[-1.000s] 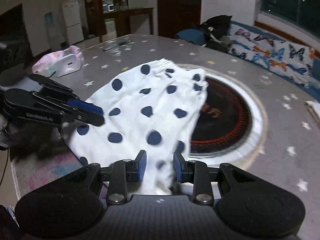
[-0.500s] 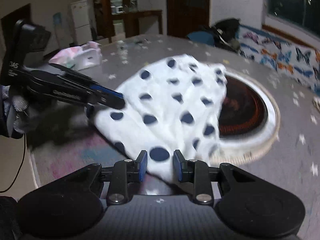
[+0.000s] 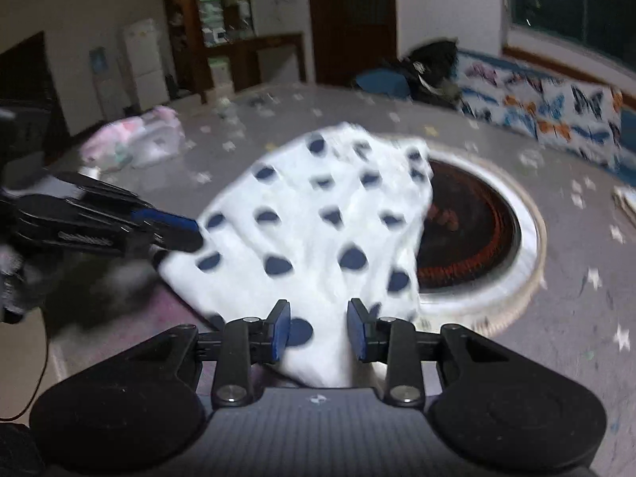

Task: Fold clothes
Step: 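Smooth the folded trousers with both open tools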

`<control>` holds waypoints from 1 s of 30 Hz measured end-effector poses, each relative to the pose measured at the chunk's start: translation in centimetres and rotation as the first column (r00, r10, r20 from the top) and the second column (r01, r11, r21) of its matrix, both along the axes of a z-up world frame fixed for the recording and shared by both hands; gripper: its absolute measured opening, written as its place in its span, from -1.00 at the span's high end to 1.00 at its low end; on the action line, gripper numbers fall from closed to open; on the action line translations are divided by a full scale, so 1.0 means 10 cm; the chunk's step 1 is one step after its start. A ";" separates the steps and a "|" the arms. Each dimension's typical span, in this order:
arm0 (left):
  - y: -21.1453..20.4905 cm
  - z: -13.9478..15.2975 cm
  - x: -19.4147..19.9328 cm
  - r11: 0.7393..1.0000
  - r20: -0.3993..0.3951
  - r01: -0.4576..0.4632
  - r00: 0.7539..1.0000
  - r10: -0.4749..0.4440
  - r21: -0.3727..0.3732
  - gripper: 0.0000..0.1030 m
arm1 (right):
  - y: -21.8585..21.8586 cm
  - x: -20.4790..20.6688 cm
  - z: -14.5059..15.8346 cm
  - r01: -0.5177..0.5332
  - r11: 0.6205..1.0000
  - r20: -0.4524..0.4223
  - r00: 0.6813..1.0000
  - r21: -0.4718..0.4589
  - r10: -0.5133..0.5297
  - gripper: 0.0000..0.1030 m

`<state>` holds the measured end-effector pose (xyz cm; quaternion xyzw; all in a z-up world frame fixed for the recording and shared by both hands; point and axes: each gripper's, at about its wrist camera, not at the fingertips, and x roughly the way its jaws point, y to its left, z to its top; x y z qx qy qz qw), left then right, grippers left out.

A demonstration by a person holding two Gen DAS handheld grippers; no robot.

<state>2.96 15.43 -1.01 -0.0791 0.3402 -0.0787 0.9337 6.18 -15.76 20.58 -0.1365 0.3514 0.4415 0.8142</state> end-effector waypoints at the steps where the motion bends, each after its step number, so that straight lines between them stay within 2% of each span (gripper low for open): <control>1: 0.01 0.01 -0.01 1.000 0.001 -0.003 1.000 0.003 -0.002 0.66 | -0.02 0.00 0.01 0.002 1.000 0.000 1.000 0.000 -0.002 0.39; 6: 0.06 0.08 -0.06 0.999 0.035 -0.041 0.999 0.041 -0.015 0.61 | 0.00 -0.01 0.14 -0.011 0.999 0.036 0.999 0.030 0.010 0.38; 8: 0.07 0.07 -0.06 0.998 0.032 -0.063 0.997 0.063 -0.016 0.45 | 0.03 -0.01 0.20 -0.018 0.999 0.054 0.998 0.046 0.016 0.28; 9: 0.08 0.06 -0.06 0.997 0.024 -0.072 0.997 0.073 -0.014 0.45 | 0.07 0.00 0.20 -0.019 0.998 0.052 0.999 0.053 0.017 0.28; 13: 0.11 -0.02 -0.04 0.996 -0.017 -0.086 0.996 0.086 -0.026 0.45 | 0.17 0.05 0.07 -0.018 0.999 0.029 0.999 0.037 0.017 0.28; 17: 0.10 -0.03 -0.04 0.996 -0.023 -0.091 0.996 0.090 -0.021 0.45 | 0.16 0.07 -0.03 -0.003 1.000 0.005 1.000 0.024 0.003 0.27; 23: 0.08 -0.02 -0.04 0.995 -0.025 -0.099 0.995 0.098 -0.009 0.45 | 0.20 0.03 0.07 -0.019 0.999 0.029 0.999 0.045 0.018 0.13; 30: 0.08 0.13 -0.03 0.995 0.016 -0.094 0.995 0.094 0.015 0.45 | 0.44 0.21 0.16 -0.039 0.999 0.040 0.998 0.035 0.037 0.13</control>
